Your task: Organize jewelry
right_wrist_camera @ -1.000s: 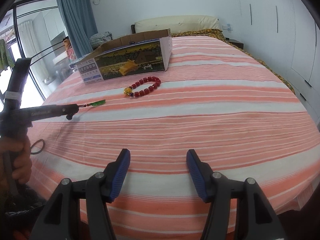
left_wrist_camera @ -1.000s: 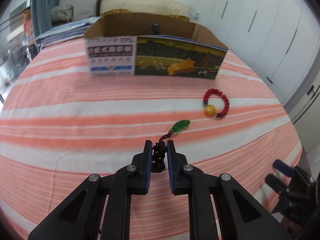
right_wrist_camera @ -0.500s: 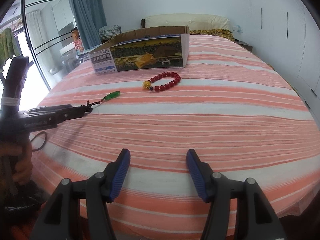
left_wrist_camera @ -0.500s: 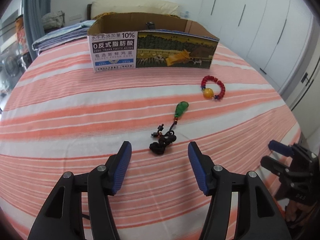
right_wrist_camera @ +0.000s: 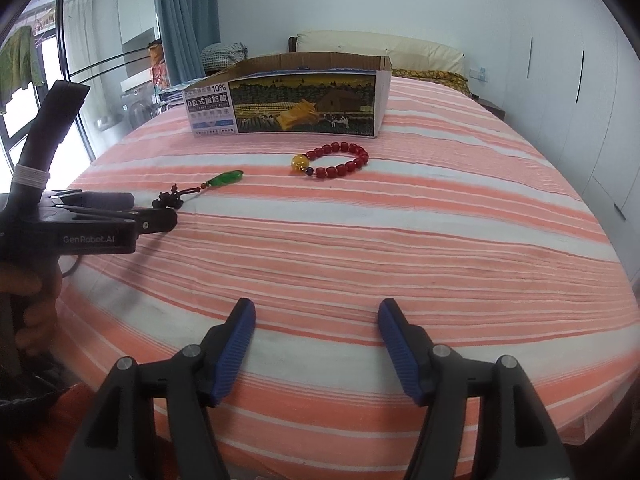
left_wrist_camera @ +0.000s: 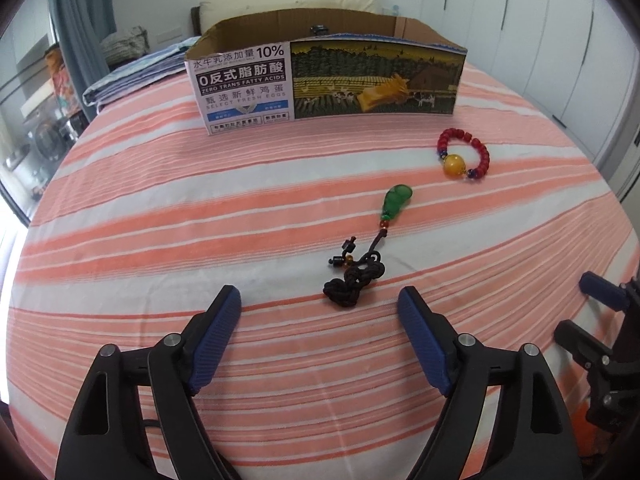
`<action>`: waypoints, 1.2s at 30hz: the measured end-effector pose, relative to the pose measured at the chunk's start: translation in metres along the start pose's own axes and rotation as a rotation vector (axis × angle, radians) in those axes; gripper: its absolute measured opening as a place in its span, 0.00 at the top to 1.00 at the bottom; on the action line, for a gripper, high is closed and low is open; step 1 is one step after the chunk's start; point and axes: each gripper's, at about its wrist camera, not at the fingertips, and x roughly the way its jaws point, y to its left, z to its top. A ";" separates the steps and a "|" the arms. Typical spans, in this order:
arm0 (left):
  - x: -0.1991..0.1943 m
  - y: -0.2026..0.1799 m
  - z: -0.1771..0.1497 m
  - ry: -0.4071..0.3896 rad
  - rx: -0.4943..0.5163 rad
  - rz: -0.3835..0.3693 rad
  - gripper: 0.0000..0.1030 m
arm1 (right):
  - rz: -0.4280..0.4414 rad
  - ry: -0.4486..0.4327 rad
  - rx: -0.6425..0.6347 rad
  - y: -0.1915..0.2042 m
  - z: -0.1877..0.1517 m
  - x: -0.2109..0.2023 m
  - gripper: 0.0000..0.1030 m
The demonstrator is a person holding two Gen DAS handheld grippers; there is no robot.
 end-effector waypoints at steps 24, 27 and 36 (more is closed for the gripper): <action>-0.005 0.009 -0.003 -0.001 -0.031 -0.096 0.07 | 0.029 0.039 -0.084 0.012 0.003 0.010 0.10; -0.002 0.002 -0.002 0.016 0.001 -0.072 0.03 | 0.023 0.022 -0.079 0.012 0.002 0.010 0.09; 0.002 -0.006 -0.002 0.040 0.025 -0.019 0.00 | 0.077 0.104 -0.149 0.006 0.013 0.014 0.09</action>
